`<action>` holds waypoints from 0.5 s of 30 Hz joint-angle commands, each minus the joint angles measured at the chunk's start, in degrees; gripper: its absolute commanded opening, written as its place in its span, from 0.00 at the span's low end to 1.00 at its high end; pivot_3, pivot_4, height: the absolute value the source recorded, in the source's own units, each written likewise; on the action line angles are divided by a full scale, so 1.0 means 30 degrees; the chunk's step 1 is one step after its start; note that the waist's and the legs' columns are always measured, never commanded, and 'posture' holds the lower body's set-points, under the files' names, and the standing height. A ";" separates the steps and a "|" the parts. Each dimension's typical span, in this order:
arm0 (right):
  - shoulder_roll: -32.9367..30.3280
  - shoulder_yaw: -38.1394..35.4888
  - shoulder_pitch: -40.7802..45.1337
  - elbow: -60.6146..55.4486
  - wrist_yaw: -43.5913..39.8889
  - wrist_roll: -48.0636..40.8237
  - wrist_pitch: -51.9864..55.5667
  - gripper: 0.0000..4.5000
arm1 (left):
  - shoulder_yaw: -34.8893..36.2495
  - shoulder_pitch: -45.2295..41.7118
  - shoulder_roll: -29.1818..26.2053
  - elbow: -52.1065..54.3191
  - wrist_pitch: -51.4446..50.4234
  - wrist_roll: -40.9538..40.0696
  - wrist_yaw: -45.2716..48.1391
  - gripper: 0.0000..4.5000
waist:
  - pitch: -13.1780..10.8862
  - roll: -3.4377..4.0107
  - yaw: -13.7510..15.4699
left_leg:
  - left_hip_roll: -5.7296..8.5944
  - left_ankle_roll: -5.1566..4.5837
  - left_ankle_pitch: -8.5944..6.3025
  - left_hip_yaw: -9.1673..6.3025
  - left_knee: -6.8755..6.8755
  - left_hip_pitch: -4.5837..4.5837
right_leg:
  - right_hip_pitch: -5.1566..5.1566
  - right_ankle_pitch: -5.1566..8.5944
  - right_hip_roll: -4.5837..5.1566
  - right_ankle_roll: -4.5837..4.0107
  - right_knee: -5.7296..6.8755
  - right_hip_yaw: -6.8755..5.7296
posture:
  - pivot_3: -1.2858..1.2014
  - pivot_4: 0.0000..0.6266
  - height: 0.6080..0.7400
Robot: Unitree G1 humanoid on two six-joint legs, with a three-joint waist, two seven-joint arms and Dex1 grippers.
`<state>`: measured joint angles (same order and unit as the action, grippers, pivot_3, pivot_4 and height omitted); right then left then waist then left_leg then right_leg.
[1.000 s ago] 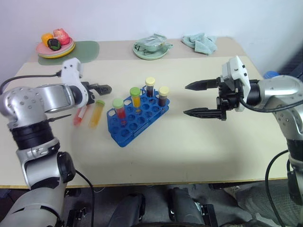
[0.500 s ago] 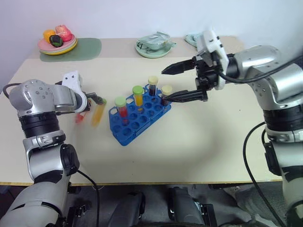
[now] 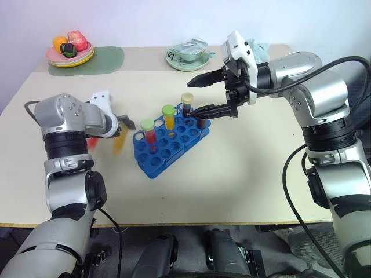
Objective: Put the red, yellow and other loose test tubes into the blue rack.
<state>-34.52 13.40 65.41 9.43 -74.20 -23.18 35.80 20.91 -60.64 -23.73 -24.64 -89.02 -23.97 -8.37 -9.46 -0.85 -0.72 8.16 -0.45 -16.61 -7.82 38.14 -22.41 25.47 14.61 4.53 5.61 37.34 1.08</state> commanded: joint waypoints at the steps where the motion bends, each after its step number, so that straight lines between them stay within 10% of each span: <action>1: 0.0114 -0.0562 0.0596 -0.0201 -0.0084 0.0044 -0.0320 0.95 | -0.0315 -0.1304 0.0267 -0.1093 0.0597 0.1075 0.0025 1.00 | 0.0000 0.0000 -0.0016 | 0.0000 0.0000 0.0000 -0.0001 0.0000 0.0000 | 0.0000 0.0000 0.0001 0.0000 0.0000 0.0000 | 0.52 0.24 1.00; 15: 0.0018 -0.0764 0.0175 -0.0919 0.0118 -0.0056 0.0269 0.95 | -0.4009 -0.3777 -0.1271 -0.6020 0.1690 0.3199 0.3651 1.00 | 0.0000 0.0001 -0.0063 | 0.0006 0.0000 0.0000 0.0001 0.0010 -0.0003 | 0.0015 0.0000 0.0002 0.0001 0.0035 0.0002 | 0.52 0.24 1.00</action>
<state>-34.28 13.31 65.39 8.67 -74.07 -22.76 36.65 10.12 -69.63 -26.38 -43.02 -84.94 -15.22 1.00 -9.46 -0.85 -0.91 8.18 -0.46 -16.61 -7.82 38.17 -22.44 25.52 14.61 4.53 5.61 37.44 1.08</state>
